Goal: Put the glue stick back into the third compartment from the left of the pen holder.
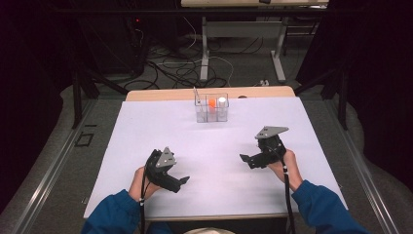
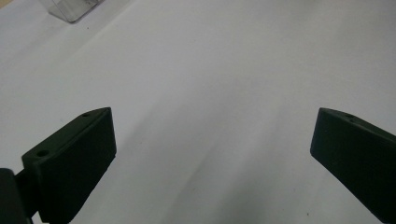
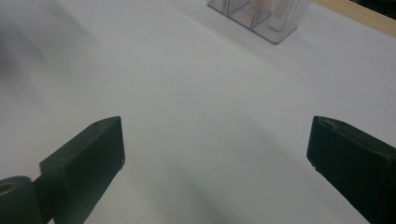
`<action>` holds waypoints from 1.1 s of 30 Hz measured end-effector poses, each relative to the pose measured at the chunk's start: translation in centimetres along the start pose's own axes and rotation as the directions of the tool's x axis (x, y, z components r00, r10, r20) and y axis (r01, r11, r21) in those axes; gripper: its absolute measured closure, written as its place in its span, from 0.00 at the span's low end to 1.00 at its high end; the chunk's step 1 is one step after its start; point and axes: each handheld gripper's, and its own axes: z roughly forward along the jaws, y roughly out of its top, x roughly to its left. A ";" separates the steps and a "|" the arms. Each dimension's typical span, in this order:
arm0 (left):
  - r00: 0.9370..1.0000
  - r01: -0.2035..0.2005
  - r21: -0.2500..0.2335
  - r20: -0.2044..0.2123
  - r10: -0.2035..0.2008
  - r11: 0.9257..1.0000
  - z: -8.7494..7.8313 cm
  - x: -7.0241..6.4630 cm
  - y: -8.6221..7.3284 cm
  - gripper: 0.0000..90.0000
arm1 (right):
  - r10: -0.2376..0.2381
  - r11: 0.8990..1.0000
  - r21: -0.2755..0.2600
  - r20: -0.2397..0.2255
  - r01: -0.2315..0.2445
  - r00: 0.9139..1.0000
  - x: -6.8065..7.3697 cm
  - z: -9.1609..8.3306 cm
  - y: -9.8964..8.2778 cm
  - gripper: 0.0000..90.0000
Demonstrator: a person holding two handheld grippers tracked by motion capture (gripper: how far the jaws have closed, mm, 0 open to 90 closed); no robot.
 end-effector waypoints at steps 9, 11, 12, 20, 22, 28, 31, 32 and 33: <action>1.000 0.002 0.001 -0.002 -0.002 1.000 0.1 0.0 0.0 0.00 | -0.018 1.000 0.004 0.009 0.018 1.000 0.8 -1.5 -2.4 0.01; 1.000 0.002 0.002 -0.002 -0.002 1.000 0.1 0.0 0.0 0.00 | -0.020 1.000 0.002 0.011 0.020 1.000 1.0 -1.8 -2.9 0.01; 1.000 0.005 0.000 0.000 -0.005 1.000 0.2 -0.1 0.0 0.00 | -0.019 1.000 -0.002 0.018 0.019 1.000 1.1 -1.9 -3.1 0.01; 1.000 0.001 0.005 0.001 -0.001 1.000 0.2 -0.1 0.0 0.00 | -0.023 1.000 -0.006 0.030 0.023 0.999 1.7 -2.6 -5.1 0.00; 1.000 0.004 0.008 0.006 -0.004 1.000 0.3 -0.1 -0.1 0.00 | -0.021 0.999 -0.024 0.034 0.021 0.999 1.9 -2.7 -5.4 0.00; 1.000 -0.003 0.006 0.002 0.003 1.000 0.4 0.0 -0.1 0.00 | -0.049 0.999 -0.022 0.037 0.050 0.998 2.3 -3.0 -6.2 0.00; 1.000 -0.002 0.014 0.009 0.002 1.000 0.5 0.0 -0.1 0.00 | -0.054 0.998 -0.033 0.049 0.055 0.997 2.2 -3.1 -6.4 0.00; 1.000 -0.003 0.014 0.008 0.003 1.000 0.5 0.0 -0.1 0.00 | -0.047 0.998 -0.035 0.035 0.048 0.998 2.2 -3.1 -6.5 0.00; 1.000 -0.003 0.015 0.007 0.002 1.000 0.5 -0.1 -0.1 0.00 | -0.054 0.998 -0.024 0.039 0.055 0.998 2.2 -3.1 -6.5 0.00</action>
